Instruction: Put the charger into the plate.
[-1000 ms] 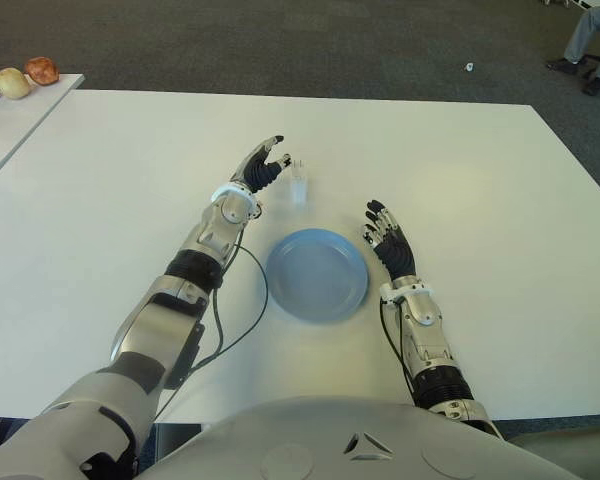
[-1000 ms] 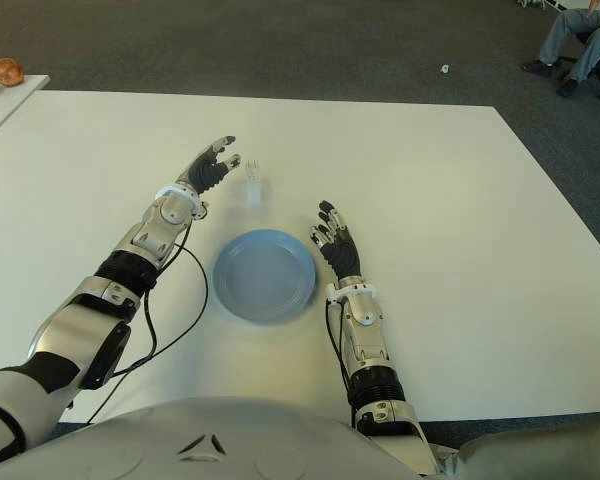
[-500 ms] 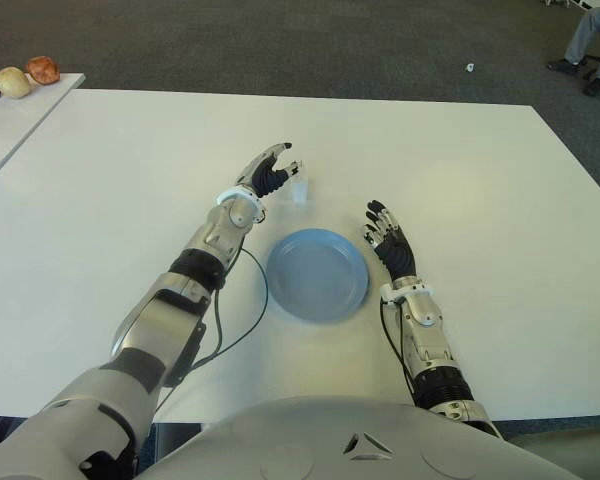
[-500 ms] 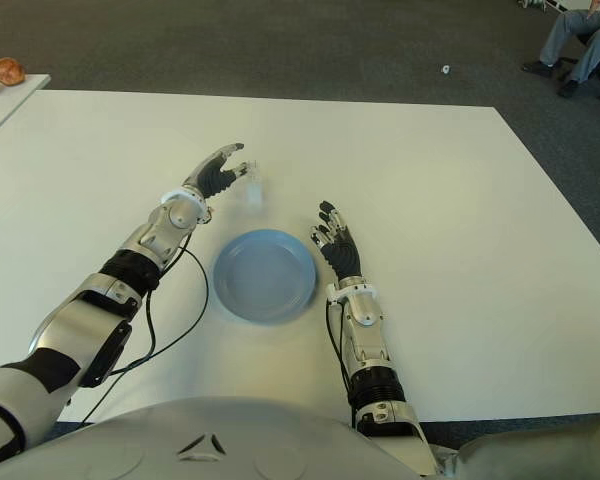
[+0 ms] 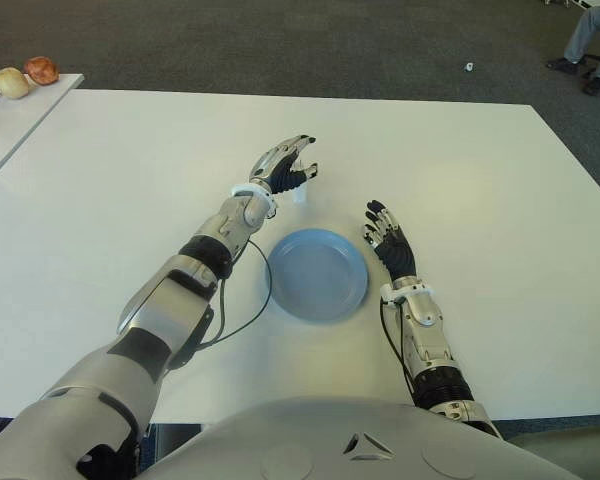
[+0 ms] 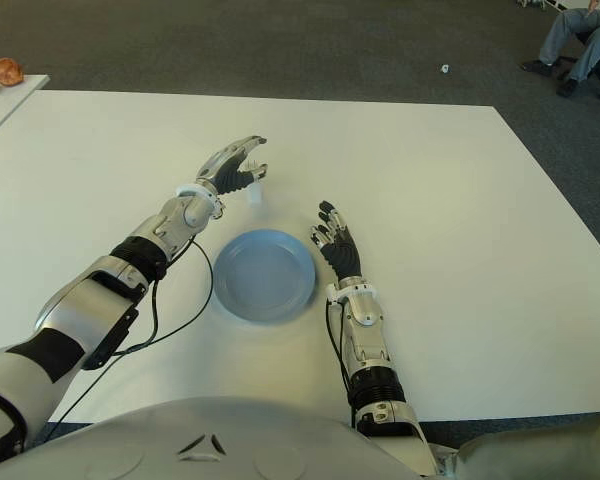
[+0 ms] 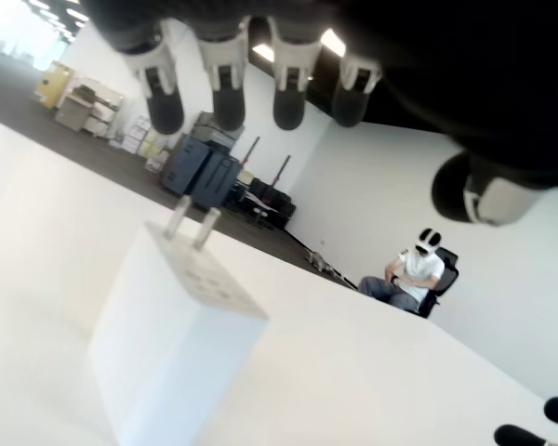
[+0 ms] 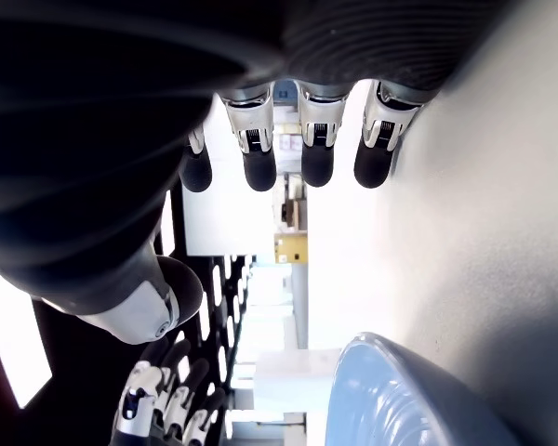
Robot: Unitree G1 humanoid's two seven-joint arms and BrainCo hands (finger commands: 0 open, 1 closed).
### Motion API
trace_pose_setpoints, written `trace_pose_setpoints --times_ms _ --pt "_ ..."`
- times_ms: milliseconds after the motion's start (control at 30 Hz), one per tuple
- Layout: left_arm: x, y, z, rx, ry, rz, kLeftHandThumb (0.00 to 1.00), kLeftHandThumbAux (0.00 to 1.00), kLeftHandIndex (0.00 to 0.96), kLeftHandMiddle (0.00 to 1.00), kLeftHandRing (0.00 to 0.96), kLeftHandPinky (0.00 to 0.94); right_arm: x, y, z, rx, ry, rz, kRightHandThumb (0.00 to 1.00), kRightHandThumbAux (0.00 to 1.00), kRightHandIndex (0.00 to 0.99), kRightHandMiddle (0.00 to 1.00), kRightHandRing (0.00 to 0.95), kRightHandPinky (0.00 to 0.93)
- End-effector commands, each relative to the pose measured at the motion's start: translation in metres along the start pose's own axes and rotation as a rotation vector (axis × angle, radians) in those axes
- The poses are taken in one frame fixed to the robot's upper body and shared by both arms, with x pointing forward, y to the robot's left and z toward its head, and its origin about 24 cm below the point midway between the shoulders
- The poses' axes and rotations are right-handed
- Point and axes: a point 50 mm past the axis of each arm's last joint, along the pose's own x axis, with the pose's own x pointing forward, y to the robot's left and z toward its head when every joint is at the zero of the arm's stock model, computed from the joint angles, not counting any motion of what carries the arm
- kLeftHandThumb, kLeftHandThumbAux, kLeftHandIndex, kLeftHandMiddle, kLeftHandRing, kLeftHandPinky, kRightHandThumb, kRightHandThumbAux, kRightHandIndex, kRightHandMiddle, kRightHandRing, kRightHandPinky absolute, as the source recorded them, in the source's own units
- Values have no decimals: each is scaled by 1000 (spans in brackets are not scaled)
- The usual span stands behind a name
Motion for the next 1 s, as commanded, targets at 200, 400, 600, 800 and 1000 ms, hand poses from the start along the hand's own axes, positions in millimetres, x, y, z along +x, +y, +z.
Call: trace_pose_setpoints --times_ms 200,400,600,800,1000 --pt "2 -3 -1 144 -54 -91 158 451 0 0 0 65 -16 -3 -24 22 138 -26 0 669 0 0 0 0" --pt "1 -7 -5 226 -65 -146 110 494 0 0 0 40 -16 -3 -23 28 141 -35 0 665 0 0 0 0" --pt "-1 -10 -8 259 -63 -174 89 517 0 0 0 24 -17 -4 -23 28 141 -38 0 660 0 0 0 0" --pt "-6 -15 -14 268 -49 -203 61 523 0 0 0 12 -17 -5 -22 24 139 -36 0 645 0 0 0 0" --pt "-11 -17 -21 276 -35 -224 41 521 0 0 0 3 -18 -7 -21 19 137 -37 0 631 0 0 0 0"
